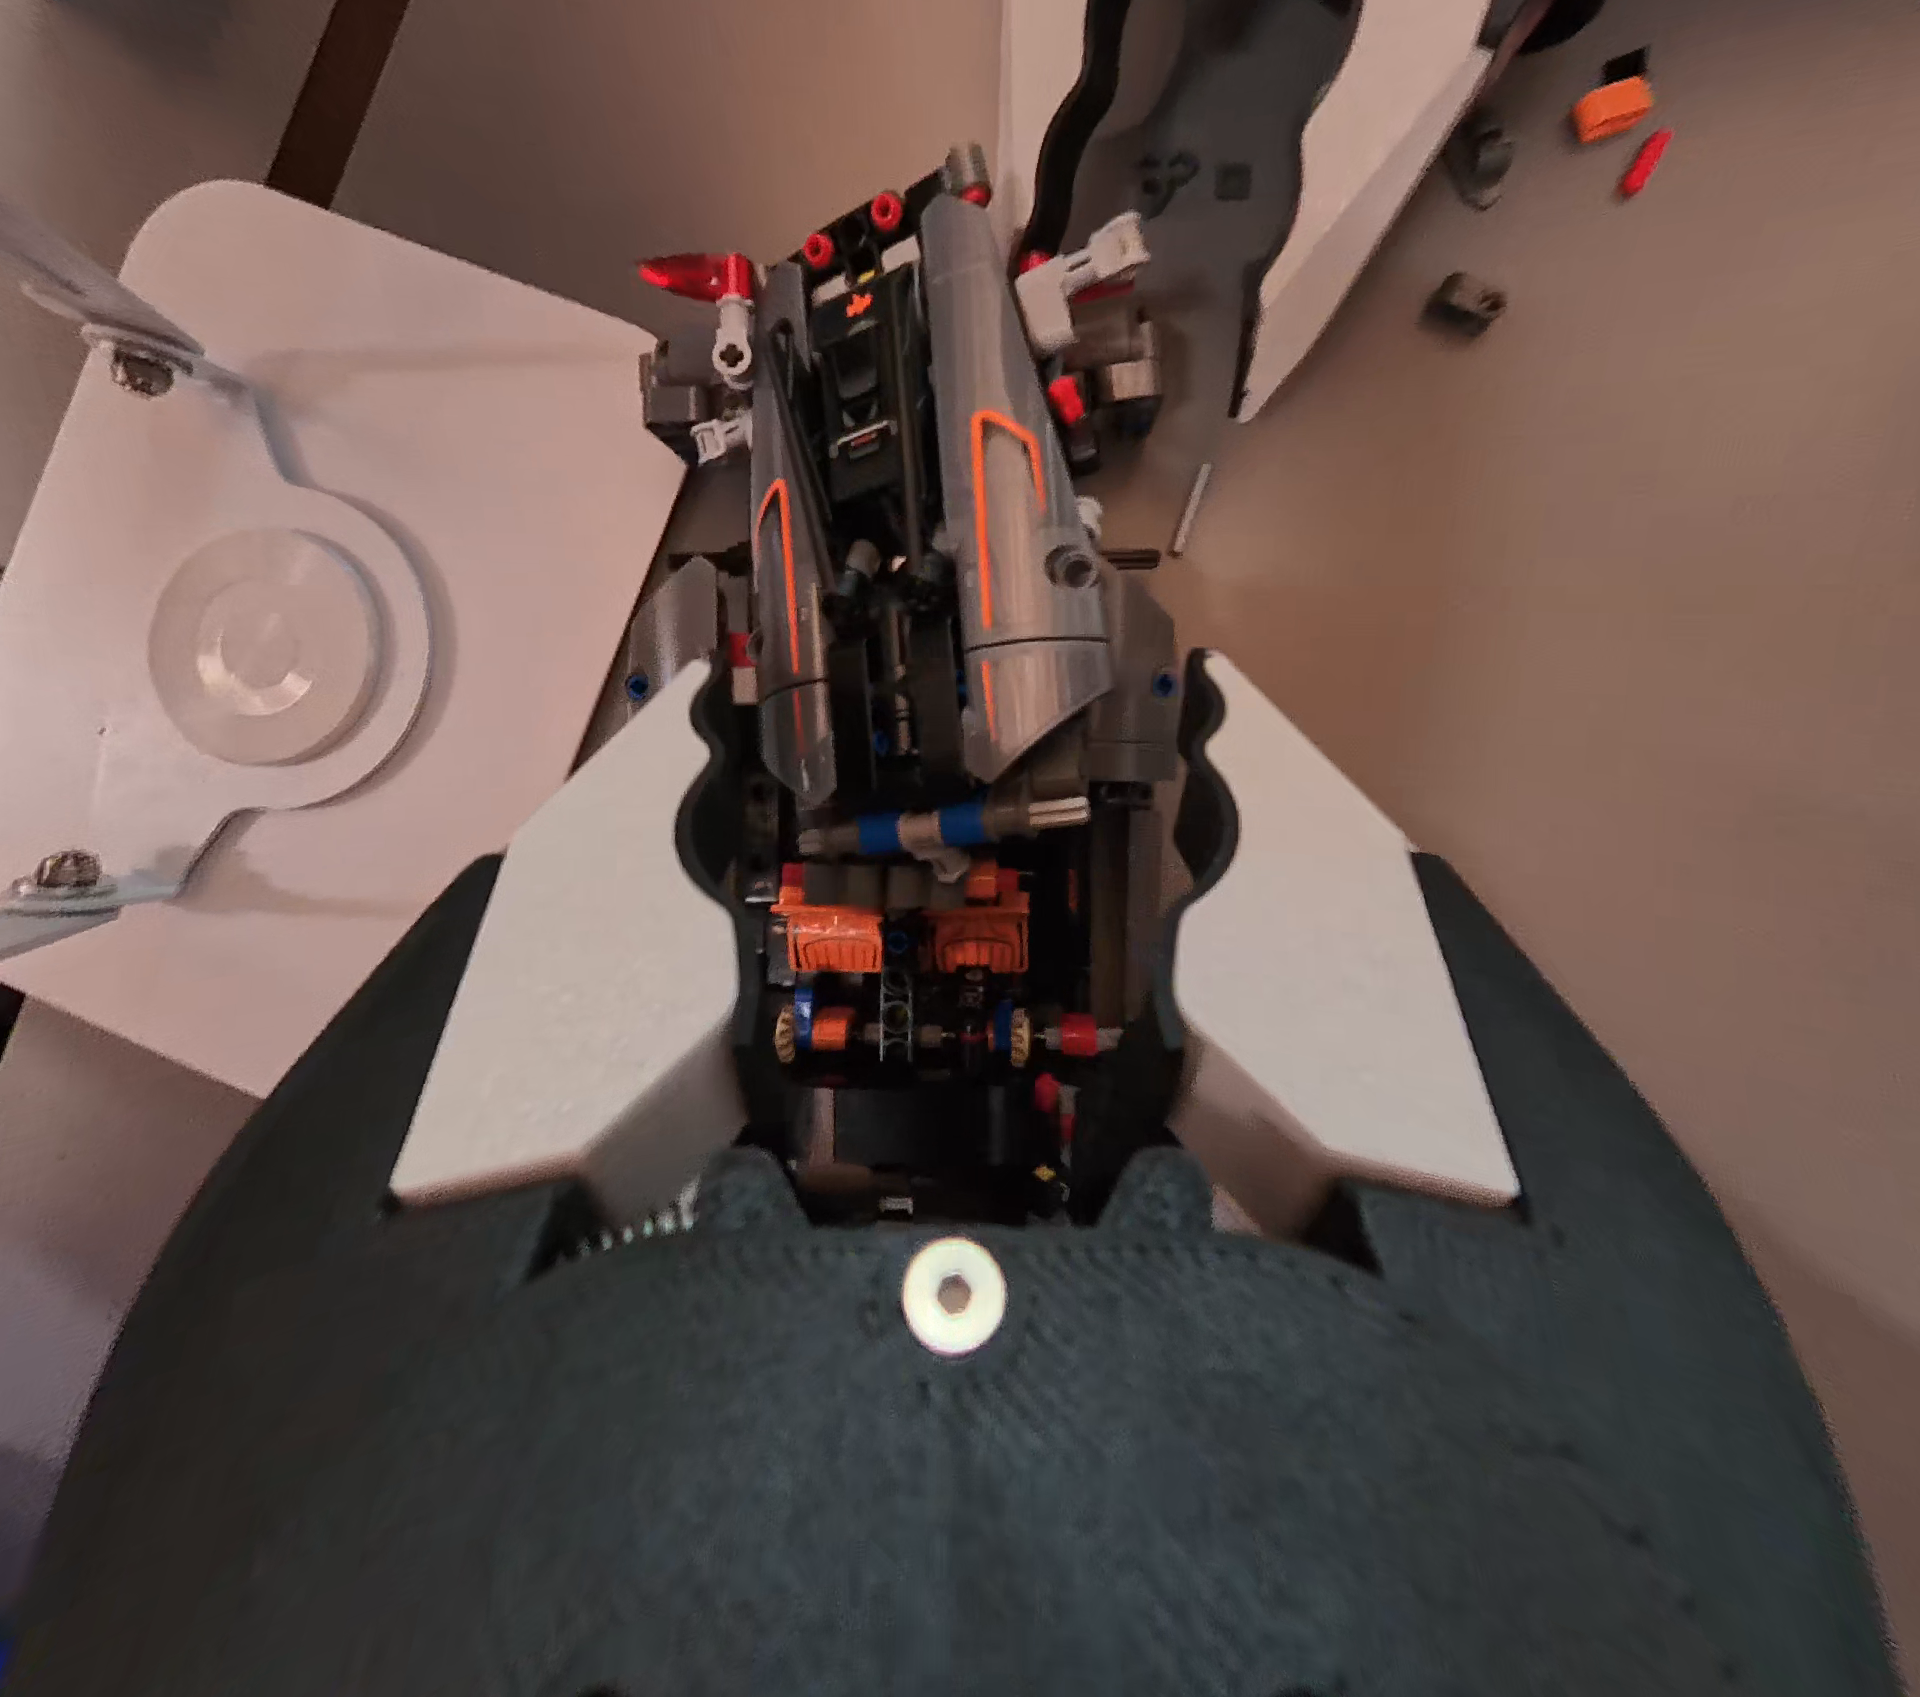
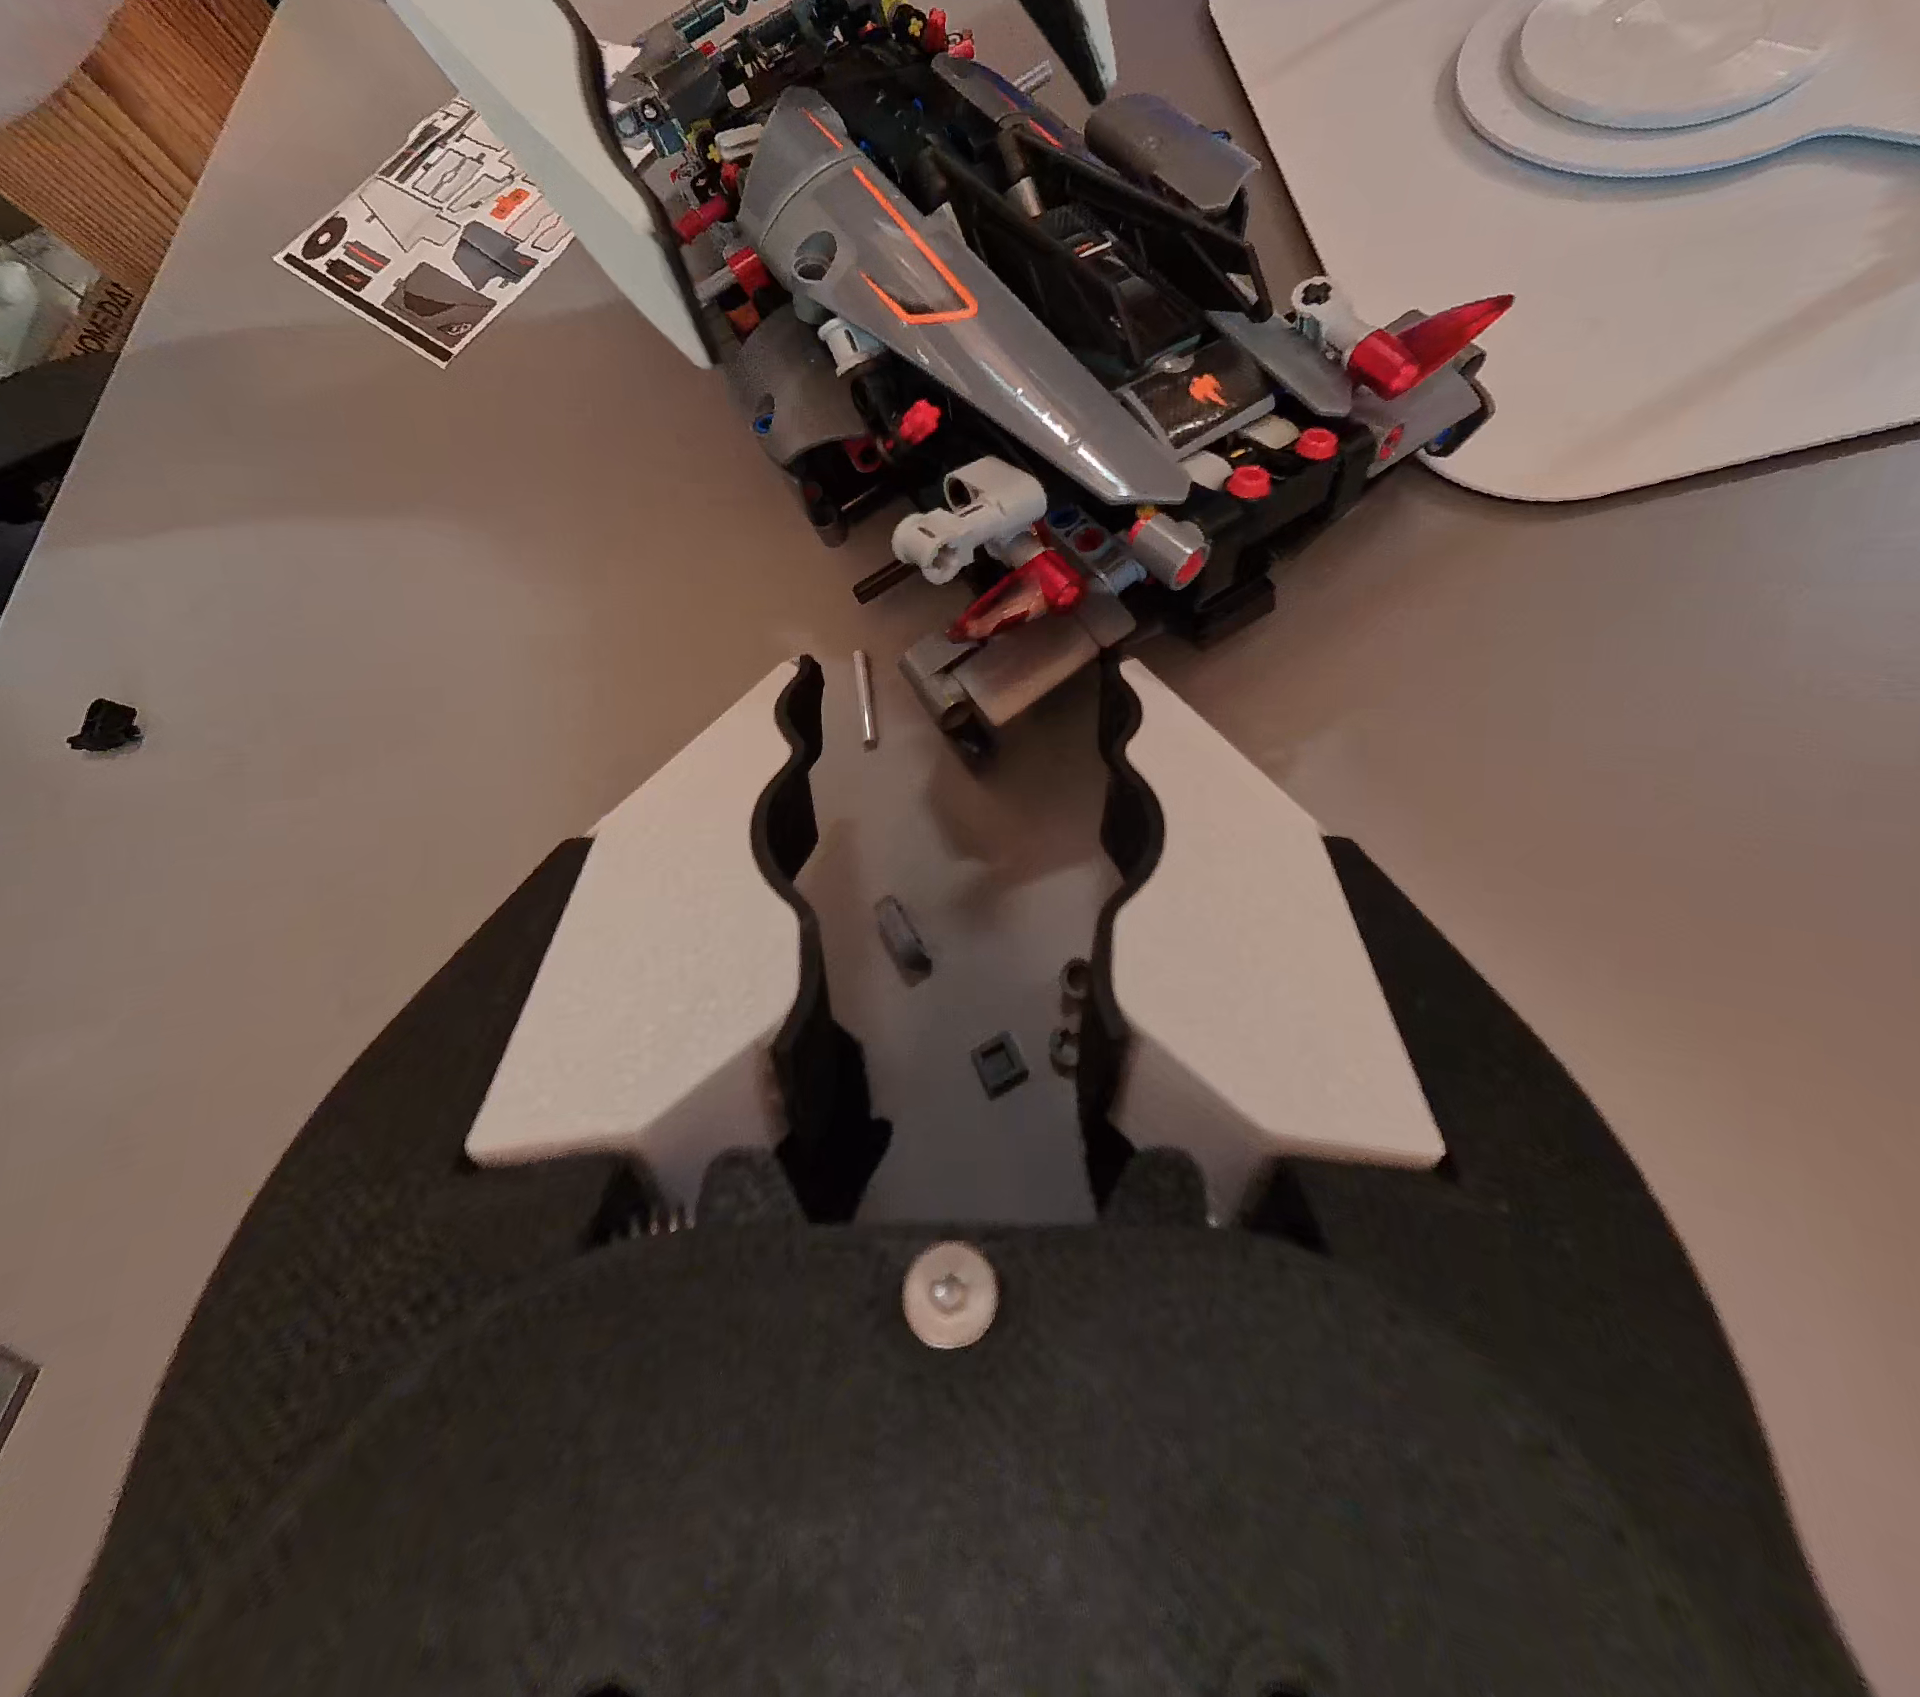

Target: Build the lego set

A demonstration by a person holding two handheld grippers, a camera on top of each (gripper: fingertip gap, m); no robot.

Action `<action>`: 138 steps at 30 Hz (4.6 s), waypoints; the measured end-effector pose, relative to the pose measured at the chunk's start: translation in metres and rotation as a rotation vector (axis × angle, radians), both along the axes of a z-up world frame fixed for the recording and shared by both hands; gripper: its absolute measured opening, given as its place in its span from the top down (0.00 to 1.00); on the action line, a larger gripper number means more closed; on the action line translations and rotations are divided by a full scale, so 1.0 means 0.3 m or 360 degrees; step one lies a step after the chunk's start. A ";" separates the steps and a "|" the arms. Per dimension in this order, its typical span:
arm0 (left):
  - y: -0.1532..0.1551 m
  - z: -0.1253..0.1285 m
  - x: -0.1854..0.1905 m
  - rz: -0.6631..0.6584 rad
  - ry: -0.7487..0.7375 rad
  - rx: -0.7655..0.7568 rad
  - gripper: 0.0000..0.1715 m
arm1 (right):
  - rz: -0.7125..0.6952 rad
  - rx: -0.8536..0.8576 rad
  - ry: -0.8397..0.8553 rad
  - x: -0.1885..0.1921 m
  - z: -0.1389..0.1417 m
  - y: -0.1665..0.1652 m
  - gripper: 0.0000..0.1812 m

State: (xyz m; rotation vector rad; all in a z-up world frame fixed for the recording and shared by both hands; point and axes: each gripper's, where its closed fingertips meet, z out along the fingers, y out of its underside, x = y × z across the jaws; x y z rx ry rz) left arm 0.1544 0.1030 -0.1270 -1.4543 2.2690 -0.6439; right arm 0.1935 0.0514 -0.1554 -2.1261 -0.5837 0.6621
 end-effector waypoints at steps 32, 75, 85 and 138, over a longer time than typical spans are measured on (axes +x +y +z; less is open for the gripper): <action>0.017 0.033 0.056 0.0039 0.0183 0.0017 0.59 | 0.0022 -0.0019 0.0036 -0.004 0.002 -0.003 0.71; 0.082 -0.006 -0.041 -0.0065 -0.0139 -0.0218 0.63 | -0.0388 -0.0184 0.0582 0.068 0.102 0.122 0.77; 0.089 0.002 -0.037 -0.0095 -0.0242 -0.0203 0.64 | -0.0519 -0.0097 0.0620 0.090 0.130 0.141 0.85; 0.071 -0.058 -0.034 -0.0199 -0.0181 -0.0150 0.64 | -0.0537 -0.0100 0.0574 0.118 0.155 0.156 0.79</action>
